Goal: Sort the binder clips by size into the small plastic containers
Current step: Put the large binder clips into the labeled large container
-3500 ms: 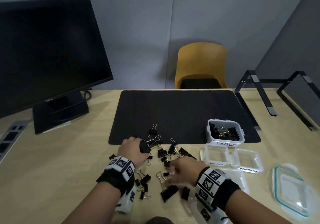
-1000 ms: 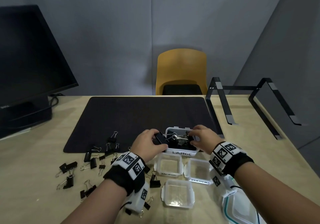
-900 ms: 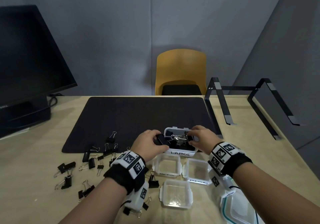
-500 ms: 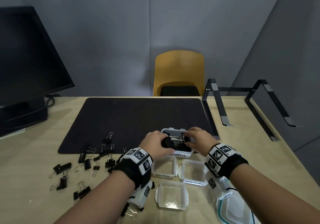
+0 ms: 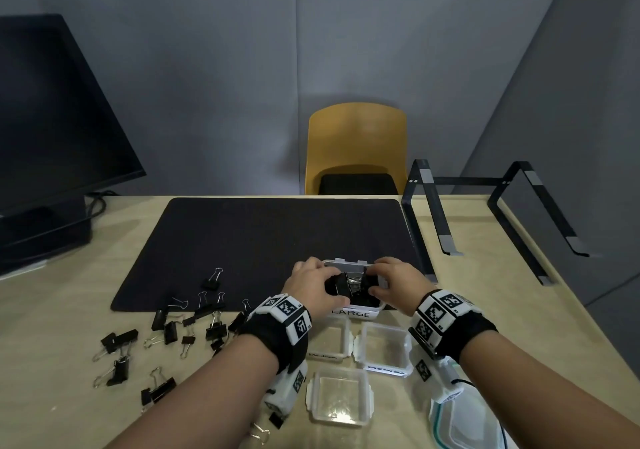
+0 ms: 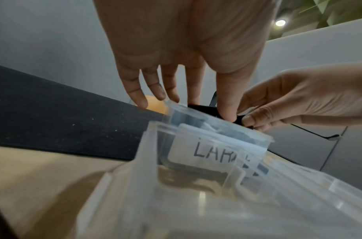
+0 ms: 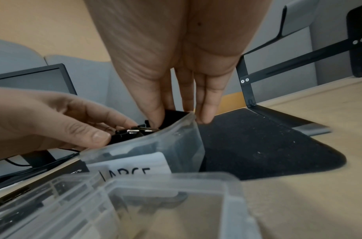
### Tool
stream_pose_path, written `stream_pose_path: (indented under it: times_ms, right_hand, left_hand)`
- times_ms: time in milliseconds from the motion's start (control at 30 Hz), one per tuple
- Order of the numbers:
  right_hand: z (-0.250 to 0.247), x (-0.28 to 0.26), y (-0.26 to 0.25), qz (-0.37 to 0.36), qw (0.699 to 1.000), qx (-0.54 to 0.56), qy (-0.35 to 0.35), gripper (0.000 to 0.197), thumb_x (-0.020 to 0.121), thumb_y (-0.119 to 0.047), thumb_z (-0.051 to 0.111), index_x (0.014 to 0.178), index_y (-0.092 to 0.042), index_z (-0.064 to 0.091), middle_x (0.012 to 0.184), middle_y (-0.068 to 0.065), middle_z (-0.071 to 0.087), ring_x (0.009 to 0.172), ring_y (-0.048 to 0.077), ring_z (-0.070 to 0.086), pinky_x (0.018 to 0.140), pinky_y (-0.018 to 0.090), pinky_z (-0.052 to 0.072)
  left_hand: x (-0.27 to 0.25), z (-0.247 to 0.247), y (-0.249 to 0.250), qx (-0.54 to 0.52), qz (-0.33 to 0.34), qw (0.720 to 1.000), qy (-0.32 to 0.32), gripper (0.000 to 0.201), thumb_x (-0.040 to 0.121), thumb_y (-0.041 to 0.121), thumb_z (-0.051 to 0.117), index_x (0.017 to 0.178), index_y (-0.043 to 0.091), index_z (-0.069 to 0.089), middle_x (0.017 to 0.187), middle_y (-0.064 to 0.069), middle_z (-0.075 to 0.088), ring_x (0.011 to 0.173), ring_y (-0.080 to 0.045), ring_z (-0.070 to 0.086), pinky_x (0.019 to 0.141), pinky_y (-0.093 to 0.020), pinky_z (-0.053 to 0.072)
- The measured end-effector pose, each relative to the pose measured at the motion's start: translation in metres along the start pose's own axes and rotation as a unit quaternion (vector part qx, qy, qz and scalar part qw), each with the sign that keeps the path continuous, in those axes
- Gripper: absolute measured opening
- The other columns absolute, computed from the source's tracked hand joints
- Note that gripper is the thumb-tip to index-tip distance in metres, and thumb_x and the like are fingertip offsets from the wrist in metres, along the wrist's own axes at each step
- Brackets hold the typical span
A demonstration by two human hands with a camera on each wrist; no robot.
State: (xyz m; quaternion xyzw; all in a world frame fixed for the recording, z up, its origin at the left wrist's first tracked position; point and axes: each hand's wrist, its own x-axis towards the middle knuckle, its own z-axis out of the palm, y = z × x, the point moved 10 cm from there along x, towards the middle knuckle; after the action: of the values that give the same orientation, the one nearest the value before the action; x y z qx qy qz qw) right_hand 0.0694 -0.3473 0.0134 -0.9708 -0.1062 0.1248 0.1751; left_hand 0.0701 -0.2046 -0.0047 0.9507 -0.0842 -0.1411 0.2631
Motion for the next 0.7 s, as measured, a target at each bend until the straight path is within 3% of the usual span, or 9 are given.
stream_pose_path:
  times_ms: [300, 700]
  right_hand:
    - [-0.001, -0.0013, 0.0014, -0.001, 1.0, -0.001, -0.022, 0.036, 0.09, -0.026, 0.058, 0.126, -0.022, 0.058, 0.14, 0.001, 0.045, 0.126, 0.018, 0.045, 0.106, 0.03, 0.037]
    - [-0.0055, -0.0015, 0.0003, -0.007, 1.0, 0.011, -0.001, 0.033, 0.087, -0.027, 0.061, 0.119, -0.021, 0.062, 0.128, -0.003, 0.05, 0.111, 0.013, 0.053, 0.093, 0.021, 0.04]
  left_hand:
    - [0.002, 0.0022, 0.0036, 0.013, 0.008, 1.0, -0.004, 0.061, 0.082, 0.053, 0.061, 0.138, 0.036, 0.041, 0.131, 0.006, 0.039, 0.126, -0.018, 0.03, 0.105, -0.035, 0.035]
    - [0.0077, 0.0089, 0.0065, -0.013, -0.007, 1.0, -0.009, 0.05, 0.085, 0.039, 0.057, 0.134, 0.038, 0.046, 0.131, 0.008, 0.039, 0.123, -0.019, 0.032, 0.105, -0.037, 0.035]
